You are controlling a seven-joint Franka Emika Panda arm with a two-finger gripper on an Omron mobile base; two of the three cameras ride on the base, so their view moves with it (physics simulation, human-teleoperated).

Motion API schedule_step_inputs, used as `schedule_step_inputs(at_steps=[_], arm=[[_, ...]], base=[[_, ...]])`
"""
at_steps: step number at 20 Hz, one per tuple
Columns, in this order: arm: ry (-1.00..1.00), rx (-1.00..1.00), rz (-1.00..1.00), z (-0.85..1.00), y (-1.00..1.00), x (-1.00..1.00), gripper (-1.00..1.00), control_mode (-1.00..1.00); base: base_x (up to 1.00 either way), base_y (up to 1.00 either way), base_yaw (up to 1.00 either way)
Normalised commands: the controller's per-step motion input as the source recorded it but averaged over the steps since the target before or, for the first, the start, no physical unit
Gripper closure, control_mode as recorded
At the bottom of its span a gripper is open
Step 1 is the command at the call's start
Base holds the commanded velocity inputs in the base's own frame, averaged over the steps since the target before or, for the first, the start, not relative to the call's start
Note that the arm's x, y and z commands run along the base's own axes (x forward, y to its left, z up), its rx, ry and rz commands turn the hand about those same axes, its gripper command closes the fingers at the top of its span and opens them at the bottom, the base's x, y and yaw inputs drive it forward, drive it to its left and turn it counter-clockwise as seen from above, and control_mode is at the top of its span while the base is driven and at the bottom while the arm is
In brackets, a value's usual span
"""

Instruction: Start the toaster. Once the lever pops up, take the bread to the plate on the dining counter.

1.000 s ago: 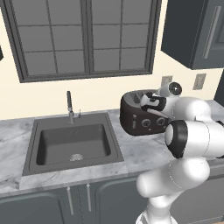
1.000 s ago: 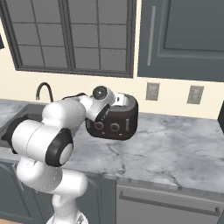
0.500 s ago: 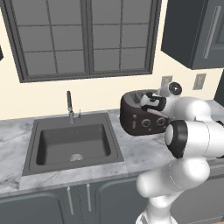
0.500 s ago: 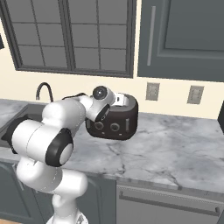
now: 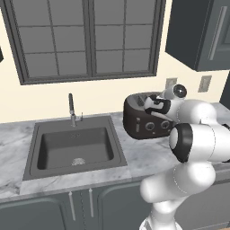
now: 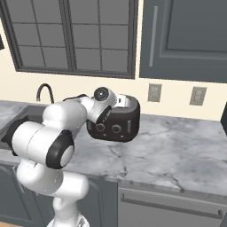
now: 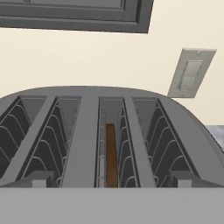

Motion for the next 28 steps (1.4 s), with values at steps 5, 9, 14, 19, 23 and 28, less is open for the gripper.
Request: schedule_step_inputs(at_steps=[5, 9, 14, 19, 23, 28], arm=[[0.00, 0.00, 0.00, 0.00, 0.00, 0.00, -1.00, -1.00], [0.00, 0.00, 0.00, 0.00, 0.00, 0.00, -1.00, -1.00], [0.00, 0.00, 0.00, 0.00, 0.00, 0.00, -1.00, -1.00], [0.00, 0.00, 0.00, 0.00, 0.00, 0.00, -1.00, -1.00], [0.00, 0.00, 0.00, 0.00, 0.00, 0.00, -1.00, -1.00], [0.00, 0.00, 0.00, 0.00, 0.00, 0.00, -1.00, -1.00]], base=[[0.00, 0.00, 0.00], [0.00, 0.00, 0.00], [0.00, 0.00, 0.00], [0.00, 0.00, 0.00], [0.00, 0.00, 0.00], [0.00, 0.00, 0.00]])
